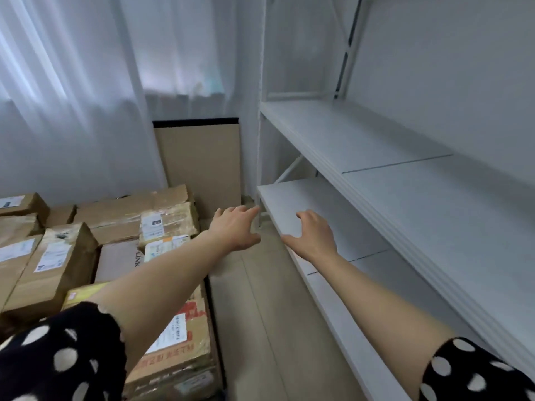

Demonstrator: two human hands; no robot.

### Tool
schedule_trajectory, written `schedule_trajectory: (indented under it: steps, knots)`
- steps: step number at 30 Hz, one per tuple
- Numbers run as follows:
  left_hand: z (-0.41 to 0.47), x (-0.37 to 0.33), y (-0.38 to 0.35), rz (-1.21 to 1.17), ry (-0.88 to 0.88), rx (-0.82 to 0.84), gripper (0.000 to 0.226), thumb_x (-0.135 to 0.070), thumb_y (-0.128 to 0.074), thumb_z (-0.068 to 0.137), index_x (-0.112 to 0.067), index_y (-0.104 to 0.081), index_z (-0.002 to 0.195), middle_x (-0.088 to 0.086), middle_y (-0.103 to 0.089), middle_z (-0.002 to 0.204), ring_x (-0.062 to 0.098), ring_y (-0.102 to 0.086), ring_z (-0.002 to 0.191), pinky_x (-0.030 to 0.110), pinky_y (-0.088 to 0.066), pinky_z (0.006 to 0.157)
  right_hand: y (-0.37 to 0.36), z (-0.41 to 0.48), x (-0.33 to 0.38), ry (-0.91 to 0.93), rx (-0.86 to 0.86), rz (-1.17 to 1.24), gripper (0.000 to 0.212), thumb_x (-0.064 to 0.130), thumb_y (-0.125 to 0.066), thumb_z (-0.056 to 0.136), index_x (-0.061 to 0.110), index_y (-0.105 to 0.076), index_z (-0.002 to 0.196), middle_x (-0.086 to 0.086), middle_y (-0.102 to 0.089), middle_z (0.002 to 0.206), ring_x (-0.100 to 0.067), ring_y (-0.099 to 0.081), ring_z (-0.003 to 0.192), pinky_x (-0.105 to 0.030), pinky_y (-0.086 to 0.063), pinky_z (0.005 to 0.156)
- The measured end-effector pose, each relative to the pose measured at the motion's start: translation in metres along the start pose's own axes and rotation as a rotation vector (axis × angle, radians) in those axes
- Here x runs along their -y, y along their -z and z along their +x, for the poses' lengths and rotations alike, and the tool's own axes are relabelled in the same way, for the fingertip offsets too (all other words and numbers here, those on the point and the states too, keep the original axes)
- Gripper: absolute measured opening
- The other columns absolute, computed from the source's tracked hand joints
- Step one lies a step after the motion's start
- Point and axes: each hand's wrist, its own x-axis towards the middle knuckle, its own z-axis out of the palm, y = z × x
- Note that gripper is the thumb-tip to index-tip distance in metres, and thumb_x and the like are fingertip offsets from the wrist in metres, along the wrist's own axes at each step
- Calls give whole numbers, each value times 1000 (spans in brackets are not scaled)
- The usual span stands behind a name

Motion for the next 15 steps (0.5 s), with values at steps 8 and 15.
schedule_trajectory:
  steps: [8,15]
  knots:
    - [-115,-87,49,10,-376,-97,72,-42,-52,89,-27,-19,151,3,-35,151,28,-36,135,47,-28,111,81,-180,11,-151,-215,-241,65,46,-54,89,18,-34,144,-7,-26,153,-22,-19,143,-42,-5,119]
    - [-218,-197,88,-45,-645,-306,66,-34,-50,92,-25,-22,150,4,-43,144,29,-44,128,45,-33,109,176,-323,-8,-249,-477,-270,56,34,-51,94,21,-33,145,-5,-22,156,-18,-12,146,-37,5,118]
